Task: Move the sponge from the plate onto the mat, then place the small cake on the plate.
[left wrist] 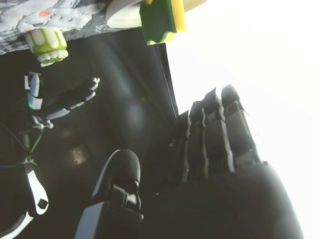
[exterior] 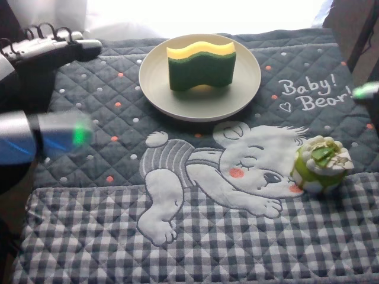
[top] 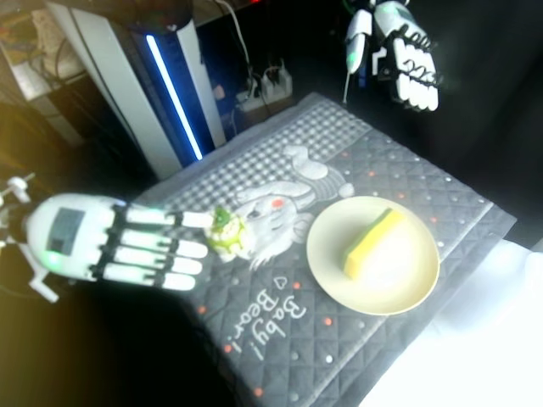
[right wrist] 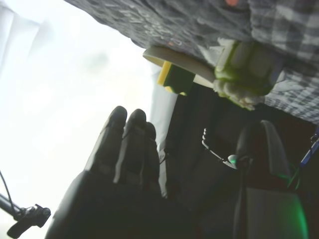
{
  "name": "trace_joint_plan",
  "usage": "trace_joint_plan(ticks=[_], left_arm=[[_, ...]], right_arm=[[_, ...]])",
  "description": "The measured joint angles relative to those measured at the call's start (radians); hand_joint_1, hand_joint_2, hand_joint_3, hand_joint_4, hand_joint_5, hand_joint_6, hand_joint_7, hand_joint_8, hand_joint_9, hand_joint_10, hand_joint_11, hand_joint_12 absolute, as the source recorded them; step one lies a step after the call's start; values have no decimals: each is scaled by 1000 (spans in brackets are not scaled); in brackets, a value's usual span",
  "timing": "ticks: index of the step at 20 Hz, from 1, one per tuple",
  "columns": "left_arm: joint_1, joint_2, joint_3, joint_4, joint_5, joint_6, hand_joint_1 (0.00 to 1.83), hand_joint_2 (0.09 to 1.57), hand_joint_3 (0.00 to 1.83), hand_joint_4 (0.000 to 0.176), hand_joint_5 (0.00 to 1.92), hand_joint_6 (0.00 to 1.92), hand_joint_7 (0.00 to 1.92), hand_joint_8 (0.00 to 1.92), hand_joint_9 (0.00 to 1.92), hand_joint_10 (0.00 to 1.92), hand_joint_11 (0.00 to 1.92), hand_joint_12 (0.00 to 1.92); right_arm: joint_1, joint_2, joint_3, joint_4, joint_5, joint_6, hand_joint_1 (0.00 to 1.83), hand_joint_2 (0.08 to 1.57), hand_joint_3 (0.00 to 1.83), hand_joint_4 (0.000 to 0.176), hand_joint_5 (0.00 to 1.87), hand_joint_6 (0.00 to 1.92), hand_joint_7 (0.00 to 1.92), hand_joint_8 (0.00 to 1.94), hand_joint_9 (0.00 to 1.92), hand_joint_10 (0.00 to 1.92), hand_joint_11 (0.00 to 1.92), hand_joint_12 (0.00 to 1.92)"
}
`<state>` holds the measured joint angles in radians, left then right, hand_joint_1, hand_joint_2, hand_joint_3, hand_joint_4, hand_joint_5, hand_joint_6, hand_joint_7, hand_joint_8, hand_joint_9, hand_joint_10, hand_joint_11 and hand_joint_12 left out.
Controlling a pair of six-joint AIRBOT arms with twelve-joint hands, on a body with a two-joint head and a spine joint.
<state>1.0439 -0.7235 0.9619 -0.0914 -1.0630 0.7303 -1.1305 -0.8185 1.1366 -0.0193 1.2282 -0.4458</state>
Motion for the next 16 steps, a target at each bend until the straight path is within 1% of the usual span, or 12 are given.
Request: trace_joint_plan(ticks=[2, 3, 5, 6, 7, 8, 9, 11, 13, 14, 15, 16], left_arm=[[-13, -17, 18, -8, 20, 0, 704, 974, 0, 123, 333, 13, 136, 9, 8, 3, 0, 0], [-28, -29, 32, -5, 40, 0, 720, 953, 0, 103, 328, 9, 143, 10, 10, 3, 0, 0], [-94, -64, 77, 16, 101, 1, 693, 864, 0, 100, 285, 0, 173, 6, 37, 7, 0, 0], [-159, -91, 108, 32, 146, 0, 736, 827, 0, 101, 249, 0, 173, 2, 45, 4, 0, 0], [-300, -161, 180, 93, 231, -2, 708, 800, 0, 76, 243, 4, 177, 5, 83, 17, 0, 0], [-315, -169, 188, 99, 239, -2, 708, 800, 0, 76, 243, 4, 177, 5, 83, 17, 0, 0], [-388, -217, 232, 152, 291, -21, 678, 789, 0, 70, 252, 7, 188, 8, 105, 23, 0, 0], [-495, -300, 307, 283, 437, -64, 660, 790, 0, 146, 263, 0, 246, 6, 193, 14, 0, 0], [-570, -371, 363, 341, 558, -66, 707, 815, 4, 164, 285, 3, 303, 6, 269, 12, 128, 67], [-598, -408, 401, 356, 592, -67, 719, 830, 9, 155, 287, 3, 314, 8, 287, 16, 160, 84], [-626, -440, 439, 365, 635, -67, 706, 830, 3, 154, 291, 2, 337, 5, 326, 12, 136, 255], [-649, -473, 480, 373, 679, -66, 759, 798, 3, 163, 307, 3, 376, 9, 370, 13, 57, 574]], right_arm=[[0, -2, 0, -10, -4, 1, 680, 1242, 4, 0, 487, 6, 488, 6, 487, 13, 230, 744], [0, -3, 0, -17, -4, 2, 706, 1245, 3, 0, 485, 3, 476, 1, 475, 6, 217, 732], [6, -4, 0, -36, -8, 3, 702, 1249, 4, 0, 474, 1, 451, 0, 473, 4, 228, 732], [14, -5, -3, -46, -8, 3, 717, 1244, 1, 0, 479, 2, 453, 1, 483, 7, 241, 733], [19, -5, -7, -68, 12, 6, 697, 1230, 0, 0, 457, 0, 402, 0, 437, 0, 228, 675], [19, -5, -7, -71, 14, 8, 697, 1230, 0, 0, 457, 0, 402, 0, 437, 0, 228, 675], [19, -5, -9, -84, 28, 16, 664, 1231, 0, 0, 421, 0, 359, 0, 399, 0, 208, 659], [41, -5, -9, -109, 45, 21, 622, 1214, 0, 0, 340, 0, 280, 0, 341, 0, 192, 645], [55, -5, -9, -115, 60, 22, 656, 1199, 0, 15, 300, 0, 292, 6, 359, 8, 209, 655], [55, -5, -9, -120, 62, 22, 687, 1194, 0, 22, 295, 1, 301, 7, 372, 11, 220, 667], [55, -7, -8, -130, 60, 22, 690, 1190, 0, 22, 296, 2, 305, 7, 379, 12, 229, 675], [55, -11, -8, -136, 60, 21, 724, 1181, 0, 11, 309, 5, 310, 7, 410, 20, 273, 698]])
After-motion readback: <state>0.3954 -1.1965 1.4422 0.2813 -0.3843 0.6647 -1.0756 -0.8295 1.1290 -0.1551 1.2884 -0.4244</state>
